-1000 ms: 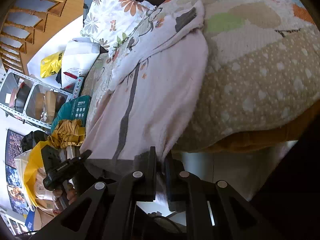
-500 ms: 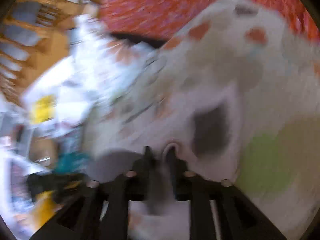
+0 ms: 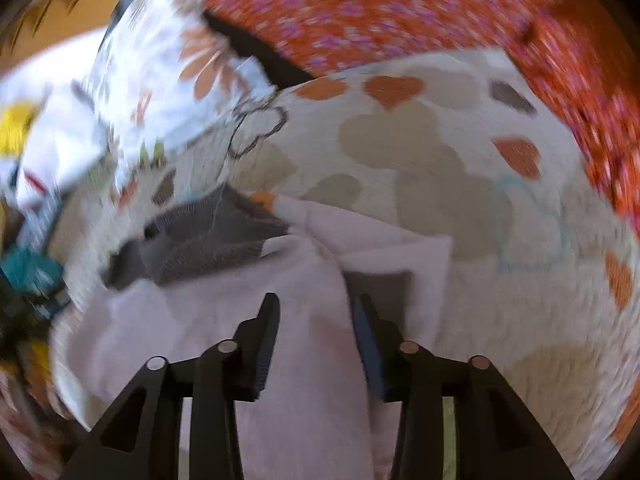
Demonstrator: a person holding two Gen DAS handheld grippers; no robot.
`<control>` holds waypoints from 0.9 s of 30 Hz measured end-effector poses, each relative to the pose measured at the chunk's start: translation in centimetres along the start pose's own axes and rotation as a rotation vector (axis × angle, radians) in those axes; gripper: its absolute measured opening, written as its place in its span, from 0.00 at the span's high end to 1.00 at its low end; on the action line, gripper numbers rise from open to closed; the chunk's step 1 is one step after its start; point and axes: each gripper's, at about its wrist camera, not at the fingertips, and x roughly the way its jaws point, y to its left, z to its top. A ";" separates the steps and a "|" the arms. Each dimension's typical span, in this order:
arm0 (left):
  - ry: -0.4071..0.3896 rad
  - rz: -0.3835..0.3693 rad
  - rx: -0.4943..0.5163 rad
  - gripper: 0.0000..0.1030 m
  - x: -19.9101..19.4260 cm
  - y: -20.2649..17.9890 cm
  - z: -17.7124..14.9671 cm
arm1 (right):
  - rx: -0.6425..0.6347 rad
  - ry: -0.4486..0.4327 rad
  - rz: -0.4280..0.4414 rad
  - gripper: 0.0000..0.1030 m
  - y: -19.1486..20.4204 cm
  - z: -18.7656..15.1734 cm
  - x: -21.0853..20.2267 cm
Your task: Fold small clothes
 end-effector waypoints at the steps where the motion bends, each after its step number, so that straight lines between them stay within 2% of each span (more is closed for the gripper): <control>1: 0.014 0.008 0.047 0.37 0.5 -0.6 0.2 | -0.064 -0.001 -0.030 0.45 1.2 0.4 0.8; 3: 0.055 0.034 0.147 0.37 2.0 -1.9 0.4 | -0.163 -0.005 -0.082 0.41 3.0 0.9 2.2; 7: 0.121 0.117 0.311 0.37 5.4 -3.7 0.3 | -0.407 -0.007 -0.196 0.39 6.7 1.6 5.8; 10: 0.177 0.184 0.407 0.37 8.1 -4.4 0.0 | -0.478 -0.023 -0.205 0.40 8.3 2.3 7.8; 11: 0.192 0.196 0.413 0.37 8.7 -4.5 0.2 | -0.472 -0.020 -0.199 0.47 8.5 2.6 8.3; 12: 0.203 0.196 0.407 0.39 9.0 -4.4 0.3 | -0.451 -0.011 -0.175 0.74 8.5 3.1 8.7; 13: 0.195 0.177 0.383 0.48 9.1 -4.3 0.8 | -0.389 0.014 -0.114 0.89 7.9 3.9 9.1; 14: 0.185 0.150 0.342 0.55 9.0 -4.1 1.5 | -0.342 0.025 -0.080 0.90 7.7 4.3 9.1; 15: 0.173 0.127 0.287 0.67 8.8 -3.6 2.4 | -0.284 0.019 -0.048 0.90 7.0 5.0 9.0; 18: 0.127 0.075 0.029 0.69 8.9 -0.8 4.8 | -0.100 -0.012 0.021 0.90 4.3 6.9 8.6; 19: 0.106 0.075 -0.056 0.69 9.0 0.4 5.3 | -0.031 -0.024 0.026 0.89 2.9 7.5 8.6; 20: 0.098 0.078 -0.095 0.69 9.1 1.0 5.5 | 0.048 -0.033 0.012 0.88 1.3 8.0 8.8; 21: 0.095 0.089 -0.122 0.69 9.3 1.3 5.7 | 0.112 -0.042 -0.021 0.86 -0.4 8.1 9.0; 23: 0.094 0.123 -0.109 0.69 9.1 0.9 5.7 | 0.178 -0.015 -0.100 0.81 -2.8 8.1 9.6; 26: 0.076 0.130 -0.031 0.60 7.6 -0.6 5.5 | 0.290 0.003 -0.037 0.75 -5.3 8.1 9.2; 27: 0.061 0.131 -0.011 0.54 7.0 -1.0 5.3 | 0.293 -0.004 -0.038 0.68 -5.4 8.2 8.7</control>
